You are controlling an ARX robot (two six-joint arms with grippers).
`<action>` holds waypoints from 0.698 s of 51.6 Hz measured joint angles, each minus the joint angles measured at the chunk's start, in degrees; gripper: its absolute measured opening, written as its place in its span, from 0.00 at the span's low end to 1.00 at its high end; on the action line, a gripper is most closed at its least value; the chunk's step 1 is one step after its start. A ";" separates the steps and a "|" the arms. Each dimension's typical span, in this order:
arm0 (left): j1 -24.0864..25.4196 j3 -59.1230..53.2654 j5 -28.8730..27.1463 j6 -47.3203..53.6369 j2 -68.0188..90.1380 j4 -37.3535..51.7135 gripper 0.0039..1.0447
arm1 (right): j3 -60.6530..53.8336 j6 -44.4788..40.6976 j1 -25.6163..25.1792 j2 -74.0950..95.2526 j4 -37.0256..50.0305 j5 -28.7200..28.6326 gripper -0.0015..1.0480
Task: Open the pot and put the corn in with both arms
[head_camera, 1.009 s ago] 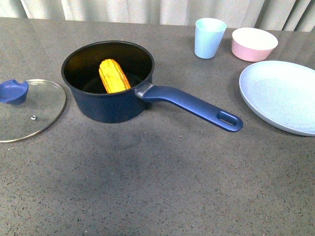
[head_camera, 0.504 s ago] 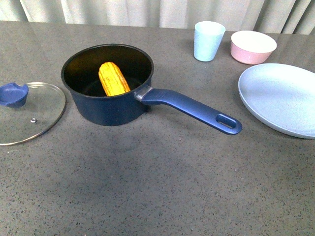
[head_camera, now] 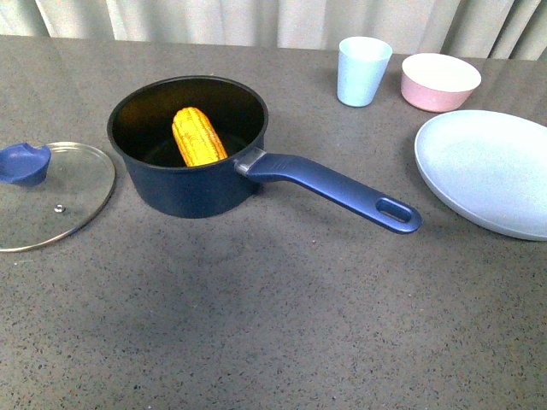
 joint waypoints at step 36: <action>0.00 0.00 0.00 0.00 0.00 0.00 0.92 | -8.81 -0.04 -0.09 -18.53 -8.83 -0.22 0.02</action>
